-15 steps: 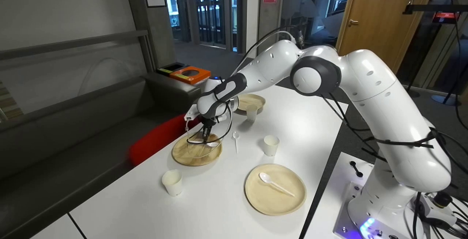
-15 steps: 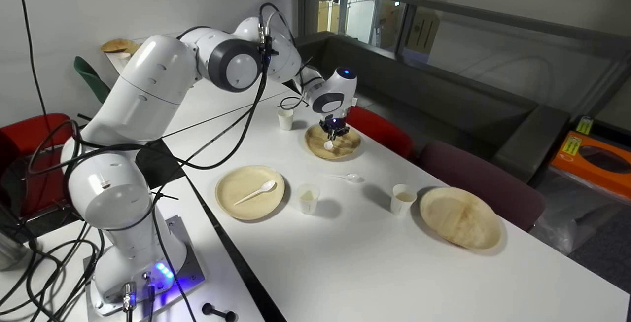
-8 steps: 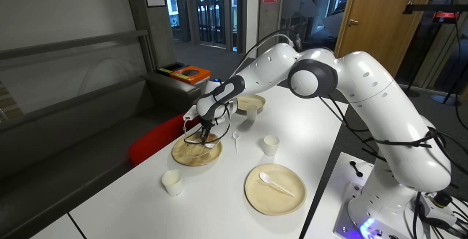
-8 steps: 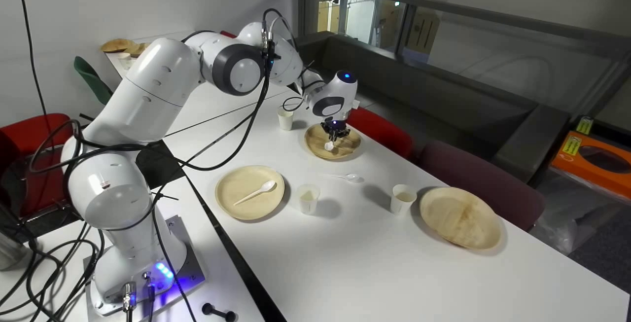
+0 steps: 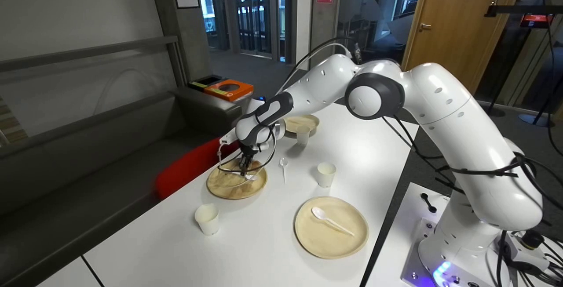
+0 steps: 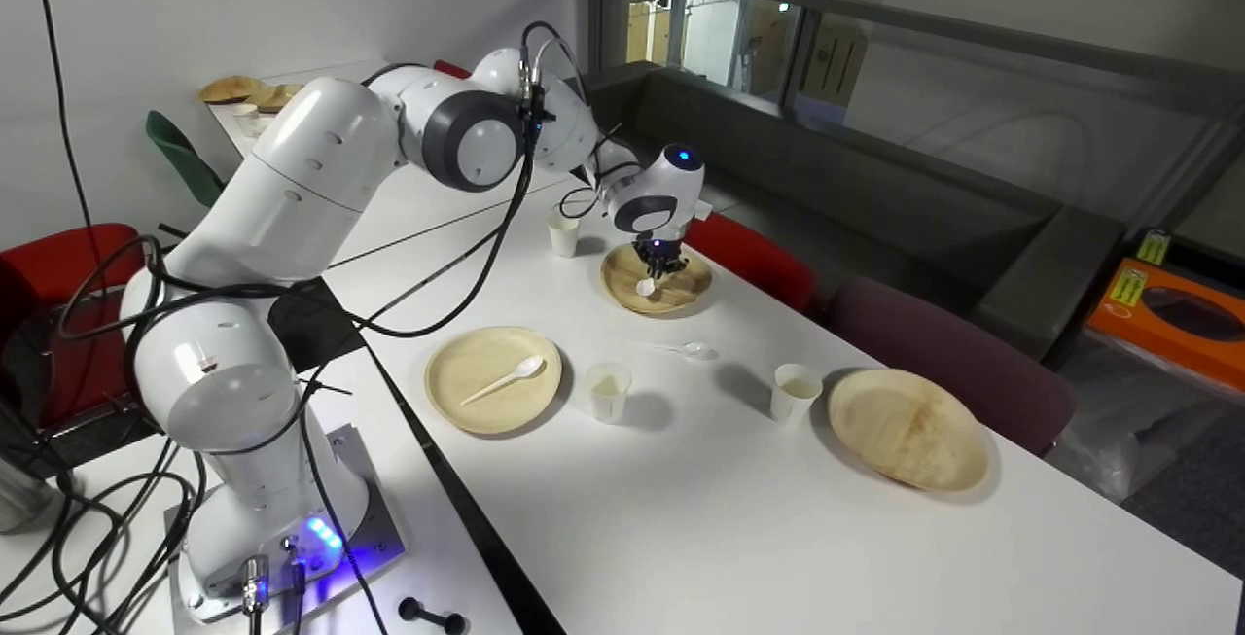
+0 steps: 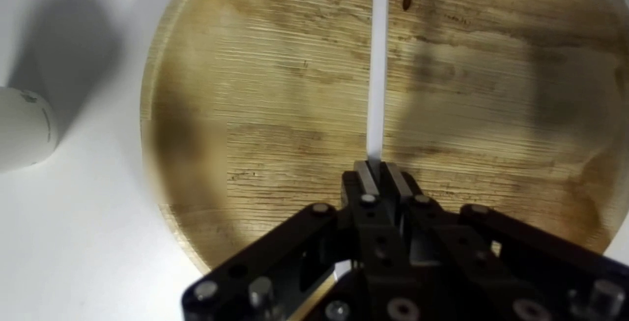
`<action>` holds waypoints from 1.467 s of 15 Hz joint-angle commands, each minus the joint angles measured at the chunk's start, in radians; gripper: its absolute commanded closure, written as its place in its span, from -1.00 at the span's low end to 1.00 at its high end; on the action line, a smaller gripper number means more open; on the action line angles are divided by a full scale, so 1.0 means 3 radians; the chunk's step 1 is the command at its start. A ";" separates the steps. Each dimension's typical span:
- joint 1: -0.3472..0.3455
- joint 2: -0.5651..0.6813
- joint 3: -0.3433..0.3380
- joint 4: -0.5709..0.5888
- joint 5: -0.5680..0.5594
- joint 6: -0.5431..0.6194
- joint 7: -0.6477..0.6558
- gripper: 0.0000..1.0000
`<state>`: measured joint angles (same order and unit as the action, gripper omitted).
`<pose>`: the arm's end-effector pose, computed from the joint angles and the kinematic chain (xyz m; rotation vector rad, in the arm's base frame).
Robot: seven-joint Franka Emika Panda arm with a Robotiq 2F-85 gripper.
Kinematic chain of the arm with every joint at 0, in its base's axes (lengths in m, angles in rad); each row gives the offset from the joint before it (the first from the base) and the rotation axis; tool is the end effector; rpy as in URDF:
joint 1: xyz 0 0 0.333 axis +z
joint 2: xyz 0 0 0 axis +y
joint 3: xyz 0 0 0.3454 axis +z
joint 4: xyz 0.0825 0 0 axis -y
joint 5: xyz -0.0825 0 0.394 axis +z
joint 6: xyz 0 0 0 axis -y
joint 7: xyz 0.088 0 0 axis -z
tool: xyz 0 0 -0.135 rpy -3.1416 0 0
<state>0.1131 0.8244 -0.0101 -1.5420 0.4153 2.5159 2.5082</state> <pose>0.7474 0.0816 0.1633 -0.6077 2.8510 0.3113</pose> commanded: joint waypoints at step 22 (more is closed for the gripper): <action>-0.0024 0.0182 0.0081 0.0088 0.0119 0.0321 0.0321 0.96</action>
<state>0.1265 0.8627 -0.0129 -1.5398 0.4548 2.6035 2.6045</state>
